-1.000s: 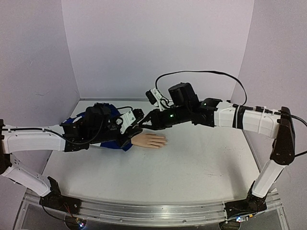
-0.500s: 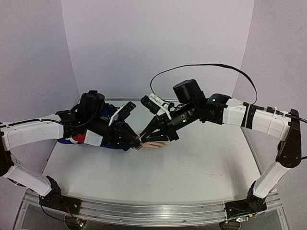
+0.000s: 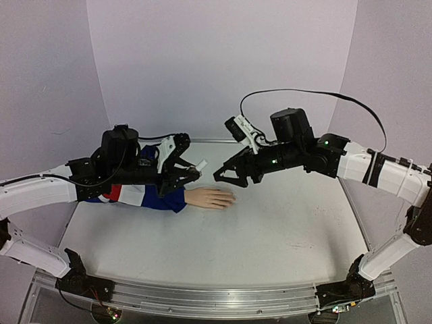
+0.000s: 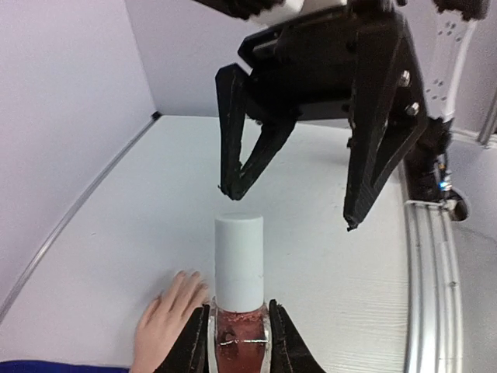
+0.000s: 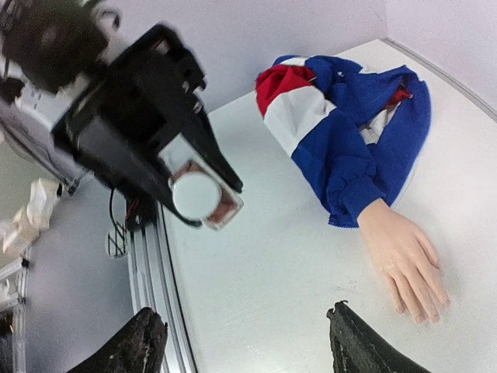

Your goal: Paint the nails

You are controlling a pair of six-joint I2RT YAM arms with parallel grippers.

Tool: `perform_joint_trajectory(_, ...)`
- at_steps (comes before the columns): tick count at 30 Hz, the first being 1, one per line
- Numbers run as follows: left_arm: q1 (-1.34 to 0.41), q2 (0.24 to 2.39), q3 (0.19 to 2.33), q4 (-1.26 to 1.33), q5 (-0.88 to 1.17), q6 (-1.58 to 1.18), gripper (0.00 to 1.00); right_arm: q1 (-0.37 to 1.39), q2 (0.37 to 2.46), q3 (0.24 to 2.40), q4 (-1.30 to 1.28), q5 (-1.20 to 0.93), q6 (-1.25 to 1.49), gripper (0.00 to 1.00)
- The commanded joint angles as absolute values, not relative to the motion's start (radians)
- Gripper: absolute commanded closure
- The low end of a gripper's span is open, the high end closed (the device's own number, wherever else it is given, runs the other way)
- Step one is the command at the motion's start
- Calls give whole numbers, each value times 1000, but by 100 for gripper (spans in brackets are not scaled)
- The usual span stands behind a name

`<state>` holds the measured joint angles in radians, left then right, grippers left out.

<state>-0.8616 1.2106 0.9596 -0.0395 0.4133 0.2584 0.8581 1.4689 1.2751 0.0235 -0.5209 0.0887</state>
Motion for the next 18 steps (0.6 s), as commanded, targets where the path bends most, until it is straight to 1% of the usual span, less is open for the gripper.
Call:
perform_joint_trajectory(1,-963,1224,976,19,-7,362,100,863,1462,1277,186,-399,390,27)
perform_joint_trajectory(3,-975,1247,992,26,-58,348,100,863,1479,1284,209,-390,460,27)
perform_joint_trajectory(7,-986,1276,1008,36,-69,313,100,863,1528,1330,216,-420,539,27)
perform_joint_trajectory(11,-994,1294,1010,43,-95,307,100,864,1571,1359,225,-455,586,35)
perform_joint_trajectory(14,-997,1302,1011,45,-95,301,100,864,1609,1371,227,-471,596,38)
perform_joint_trajectory(18,-1001,1304,1009,47,-92,301,100,864,1641,1389,242,-470,617,47)
